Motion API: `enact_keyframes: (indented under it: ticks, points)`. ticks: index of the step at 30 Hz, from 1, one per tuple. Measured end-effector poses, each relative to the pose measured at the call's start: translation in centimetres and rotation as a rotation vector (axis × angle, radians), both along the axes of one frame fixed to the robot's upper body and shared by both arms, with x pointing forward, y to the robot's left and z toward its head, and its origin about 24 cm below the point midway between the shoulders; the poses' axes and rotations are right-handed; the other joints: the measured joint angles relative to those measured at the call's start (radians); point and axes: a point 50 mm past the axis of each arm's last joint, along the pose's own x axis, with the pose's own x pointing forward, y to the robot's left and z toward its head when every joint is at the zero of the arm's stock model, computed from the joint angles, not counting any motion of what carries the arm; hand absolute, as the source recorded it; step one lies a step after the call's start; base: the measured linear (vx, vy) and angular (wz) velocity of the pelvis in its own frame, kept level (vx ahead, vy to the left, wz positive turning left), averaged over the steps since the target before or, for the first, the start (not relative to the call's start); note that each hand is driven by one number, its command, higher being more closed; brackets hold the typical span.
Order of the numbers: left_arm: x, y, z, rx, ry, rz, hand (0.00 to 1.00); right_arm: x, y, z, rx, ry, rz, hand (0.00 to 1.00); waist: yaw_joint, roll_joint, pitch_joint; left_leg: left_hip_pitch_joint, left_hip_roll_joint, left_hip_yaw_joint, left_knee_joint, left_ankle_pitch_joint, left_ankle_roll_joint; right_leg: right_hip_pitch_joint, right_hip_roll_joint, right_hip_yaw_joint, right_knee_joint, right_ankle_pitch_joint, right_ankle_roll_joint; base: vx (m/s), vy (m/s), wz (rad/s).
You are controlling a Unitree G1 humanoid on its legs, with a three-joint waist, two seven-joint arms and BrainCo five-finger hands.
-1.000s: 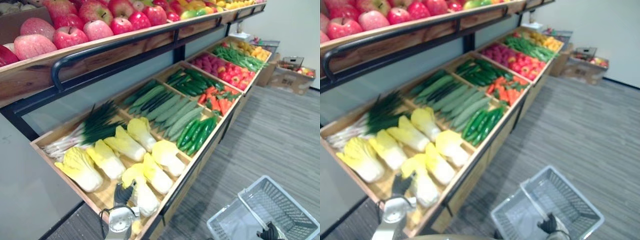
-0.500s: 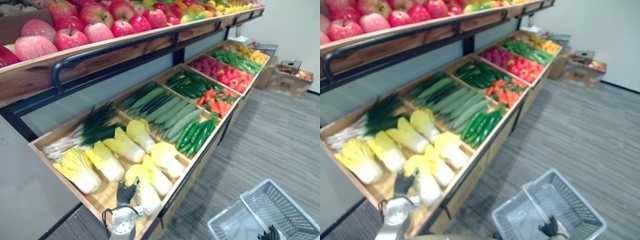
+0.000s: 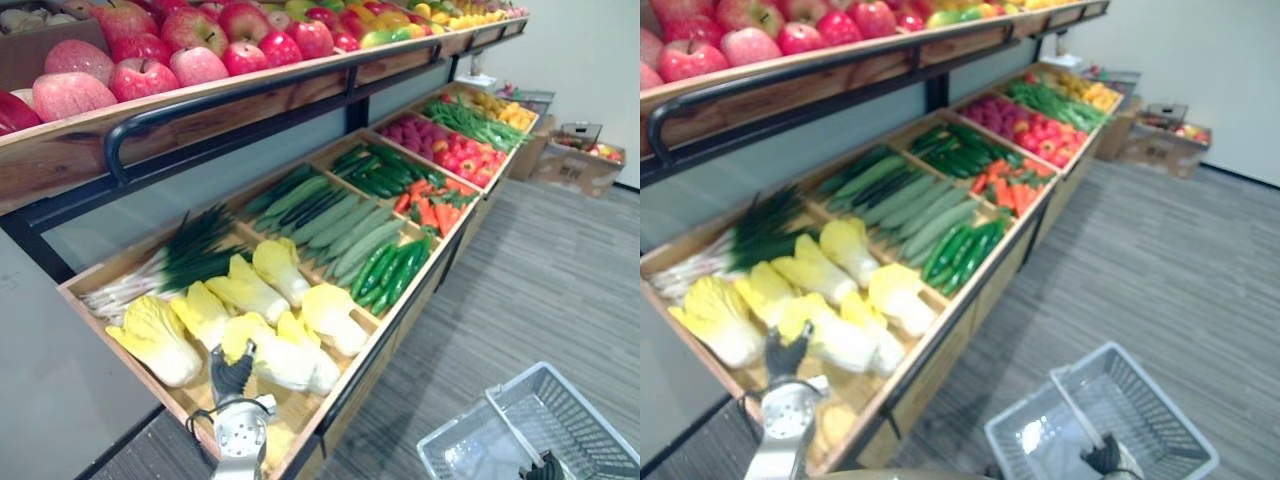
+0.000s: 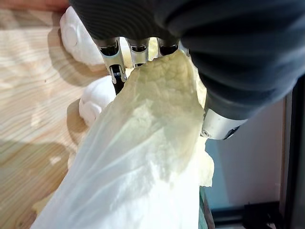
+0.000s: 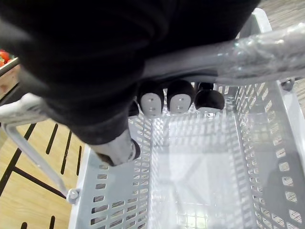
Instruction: Pick vegetable in the basket
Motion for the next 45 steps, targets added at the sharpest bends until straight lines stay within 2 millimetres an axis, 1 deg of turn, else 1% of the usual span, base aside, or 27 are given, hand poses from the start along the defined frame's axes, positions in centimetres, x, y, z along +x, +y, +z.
enact_keyframes:
  ticks: [3,6,8,9,11,16,20,22,23,24,25,26,28,29,31,33,36,39,41,42,45]
  points:
    - [0.1,0.5,0.8,0.012,-0.038,0.043,1.0,0.1,0.0,0.0,0.0,-0.002,0.001,1.0,0.0,-0.001,0.001,0.0,0.0,0.0,0.0,0.0,0.0,0.0,0.001,0.0,0.0,0.002,0.003,0.0,0.0,0.0]
    - [0.6,0.4,1.4,0.013,-0.068,0.044,1.0,0.1,0.0,0.0,0.001,-0.002,0.001,1.0,-0.002,-0.002,0.001,0.0,0.0,-0.001,0.001,0.0,0.0,0.0,0.001,0.0,-0.002,0.003,0.005,0.0,0.0,0.0]
    - [0.8,0.2,1.9,0.013,-0.092,0.037,1.0,0.2,0.0,0.0,0.001,-0.005,0.002,1.0,-0.009,-0.003,0.001,-0.001,0.0,-0.001,0.001,0.0,0.0,0.0,0.001,0.0,-0.002,0.003,0.005,0.0,0.0,0.0]
    - [0.9,0.1,2.2,0.014,-0.105,0.029,1.0,0.3,0.0,0.1,0.001,-0.011,0.005,1.0,-0.018,-0.003,0.0,-0.001,0.0,-0.001,0.001,0.0,0.0,0.0,0.001,0.0,-0.003,0.003,0.005,0.0,0.0,0.0]
    - [1.3,-0.5,2.6,0.003,-0.126,-0.006,1.0,0.4,0.1,0.1,0.003,-0.016,0.008,1.0,-0.022,-0.003,0.001,-0.001,0.0,0.0,0.001,-0.001,-0.001,0.0,0.001,0.0,-0.003,0.004,0.005,0.0,0.0,0.0]
    - [2.5,-3.8,2.9,-0.087,-0.155,-0.188,1.0,0.6,0.0,0.2,0.002,-0.021,0.009,1.0,-0.024,-0.003,0.001,-0.001,0.002,0.002,0.005,-0.003,-0.004,-0.001,0.002,0.002,-0.003,0.003,0.005,0.0,0.0,0.0]
    - [3.4,-6.9,3.5,-0.161,-0.182,-0.348,1.0,1.1,-0.2,0.4,-0.005,-0.032,0.014,1.0,-0.024,-0.001,0.001,-0.003,0.013,0.005,0.02,-0.01,-0.01,0.0,0.011,0.005,-0.001,0.002,0.002,0.0,0.0,-0.03]
    - [3.4,-7.9,3.8,-0.171,-0.193,-0.406,1.0,1.2,-0.4,0.5,-0.012,-0.034,0.016,1.0,-0.024,0.002,0.001,-0.002,0.015,0.008,0.021,-0.011,-0.011,-0.001,0.014,0.007,-0.001,0.001,0.001,0.0,-0.013,-0.06]
    - [3.4,-8.8,4.0,-0.186,-0.203,-0.459,1.0,1.4,-0.6,0.6,-0.02,-0.037,0.02,1.0,-0.024,0.006,0.002,0.004,0.017,0.016,0.021,-0.012,-0.013,0.0,0.017,0.014,0.001,0.001,0.0,0.01,-0.022,-0.13]
    - [3.4,-9.1,4.0,-0.201,-0.206,-0.476,1.0,1.5,-0.7,0.7,-0.023,-0.04,0.022,1.0,-0.022,0.008,0.003,0.008,0.018,0.026,0.02,-0.013,-0.014,0.0,0.018,0.019,0.001,0.001,0.0,0.0,-0.023,-0.23]
    - [3.3,-9.7,4.0,-0.22,-0.206,-0.511,1.0,1.8,-0.9,0.9,-0.029,-0.047,0.026,1.0,-0.022,0.002,0.008,0.014,0.021,0.032,0.02,-0.017,-0.017,0.0,0.023,0.03,0.001,0.001,0.0,0.0,-0.013,-0.2]
    - [3.3,-10.1,4.1,-0.225,-0.208,-0.531,1.0,1.8,-1.0,0.9,-0.032,-0.048,0.026,1.0,-0.022,0.005,0.006,0.017,0.022,0.036,0.02,-0.018,-0.018,0.001,0.024,0.033,0.002,0.001,0.0,0.01,-0.017,-0.21]
    - [3.3,-11.7,4.6,-0.253,-0.226,-0.609,1.0,2.0,-1.3,1.1,-0.031,-0.058,0.018,1.0,-0.02,0.013,0.009,0.029,0.028,0.054,0.018,-0.021,-0.022,0.002,0.027,0.05,0.002,0.001,0.001,0.01,-0.016,-0.19]
    - [3.4,-12.1,4.8,-0.27,-0.233,-0.628,1.0,2.1,-1.3,1.1,-0.03,-0.061,0.016,1.0,-0.021,0.014,0.009,0.03,0.029,0.055,0.018,-0.022,-0.022,0.002,0.027,0.052,0.002,0.002,0.002,0.01,-0.017,-0.13]
    - [3.4,-13.7,5.5,-0.302,-0.259,-0.705,1.0,2.1,-1.4,1.2,-0.016,-0.074,-0.006,1.0,-0.021,0.013,0.01,0.033,0.031,0.061,0.017,-0.022,-0.023,0.002,0.029,0.057,0.003,0.003,0.004,0.01,-0.013,-0.07]
    - [3.2,-14.6,5.8,-0.337,-0.269,-0.744,1.0,2.3,-1.4,1.3,0.001,-0.094,-0.028,1.0,-0.02,0.012,0.011,0.036,0.033,0.077,0.016,-0.024,-0.024,0.002,0.029,0.064,0.006,0.003,0.004,0.0,-0.003,-0.14]
    - [3.0,-15.9,6.1,-0.377,-0.274,-0.793,1.0,2.9,-1.5,2.0,0.019,-0.153,-0.053,1.0,-0.019,0.012,0.011,0.048,0.033,0.088,0.018,-0.031,-0.024,0.005,0.031,0.079,0.011,0.003,0.005,0.0,-0.003,-0.13]
    - [2.7,-16.8,6.2,-0.402,-0.275,-0.838,1.0,3.9,-1.5,3.1,0.035,-0.221,-0.052,1.0,-0.019,0.009,0.013,0.061,0.034,0.113,0.018,-0.037,-0.023,0.005,0.033,0.095,0.018,0.002,0.005,-0.01,-0.003,-0.13]
    - [2.4,-17.5,6.4,-0.431,-0.277,-0.878,1.0,4.4,-1.4,3.6,0.038,-0.253,-0.042,1.0,-0.017,0.009,0.013,0.069,0.036,0.124,0.019,-0.046,-0.029,0.008,0.036,0.104,0.019,0.002,0.006,-0.01,-0.006,-0.19]
    - [2.2,-18.0,6.6,-0.449,-0.281,-0.912,1.0,4.9,-1.3,4.1,0.055,-0.281,-0.042,1.0,-0.015,0.009,0.013,0.077,0.036,0.137,0.019,-0.048,-0.031,0.008,0.039,0.114,0.019,0.001,0.006,0.0,-0.004,-0.25]
    - [2.1,-18.7,7.0,-0.45,-0.288,-0.979,1.0,5.9,-1.2,5.1,0.062,-0.341,-0.032,1.0,-0.013,0.011,0.017,0.096,0.046,0.168,0.031,-0.058,-0.037,0.011,0.053,0.141,0.024,-0.002,0.011,0.01,-0.009,-0.29]
